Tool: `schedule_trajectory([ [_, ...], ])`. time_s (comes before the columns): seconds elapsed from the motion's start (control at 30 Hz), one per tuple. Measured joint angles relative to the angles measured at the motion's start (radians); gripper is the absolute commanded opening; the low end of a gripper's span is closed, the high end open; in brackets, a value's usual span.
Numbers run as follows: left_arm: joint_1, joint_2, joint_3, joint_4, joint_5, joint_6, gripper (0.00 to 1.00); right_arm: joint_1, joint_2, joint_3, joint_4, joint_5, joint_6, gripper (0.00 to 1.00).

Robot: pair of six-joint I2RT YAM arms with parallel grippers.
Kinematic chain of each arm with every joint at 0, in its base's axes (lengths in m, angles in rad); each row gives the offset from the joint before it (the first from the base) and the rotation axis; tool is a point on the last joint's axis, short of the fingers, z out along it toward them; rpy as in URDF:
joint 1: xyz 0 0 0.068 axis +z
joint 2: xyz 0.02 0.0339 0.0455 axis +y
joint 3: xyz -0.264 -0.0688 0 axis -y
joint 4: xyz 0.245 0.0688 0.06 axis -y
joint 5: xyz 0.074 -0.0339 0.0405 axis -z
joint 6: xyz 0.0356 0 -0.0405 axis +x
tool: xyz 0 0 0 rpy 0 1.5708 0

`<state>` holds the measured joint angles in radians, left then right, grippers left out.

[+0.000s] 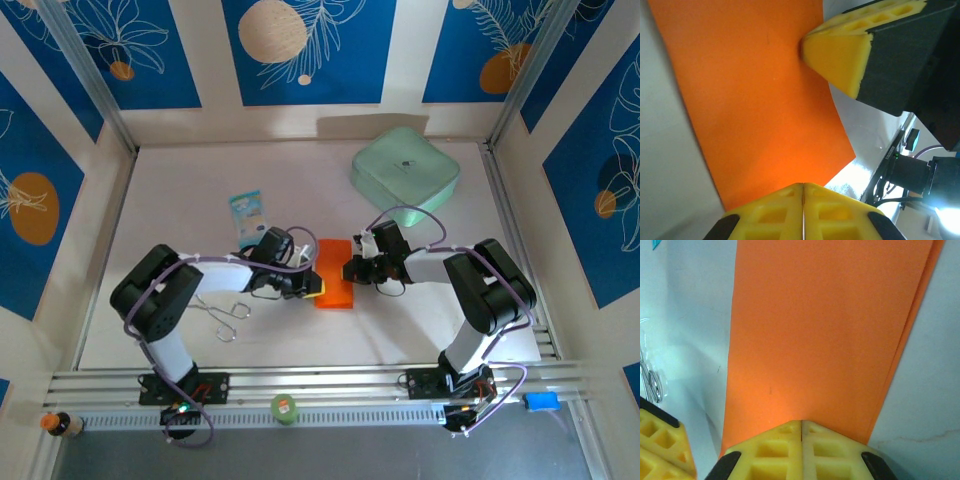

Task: Fold a paper plane with a square sheet of paper (pick it up from the middle)
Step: Hold the square sheet of paper at the center of the table.

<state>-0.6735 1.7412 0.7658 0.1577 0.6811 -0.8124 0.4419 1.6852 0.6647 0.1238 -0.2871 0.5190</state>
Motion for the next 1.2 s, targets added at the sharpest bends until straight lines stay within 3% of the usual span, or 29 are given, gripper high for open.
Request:
schedule_trajectory([
  [0.33, -0.003, 0.029, -0.047, -0.004, -0.002, 0.04, 0.1, 0.0, 0.0, 0.0, 0.0, 0.0, 0.0, 0.0],
  [0.67, -0.029, -0.055, -0.065, -0.174, -0.075, 0.191, 0.09, 0.0, 0.0, 0.0, 0.0, 0.0, 0.0, 0.0],
  [0.9, -0.069, -0.126, -0.043, -0.279, -0.17, 0.217, 0.09, 0.0, 0.0, 0.0, 0.0, 0.0, 0.0, 0.0],
  [1.2, -0.068, 0.0, 0.104, -0.135, -0.115, 0.121, 0.09, 0.0, 0.0, 0.0, 0.0, 0.0, 0.0, 0.0],
])
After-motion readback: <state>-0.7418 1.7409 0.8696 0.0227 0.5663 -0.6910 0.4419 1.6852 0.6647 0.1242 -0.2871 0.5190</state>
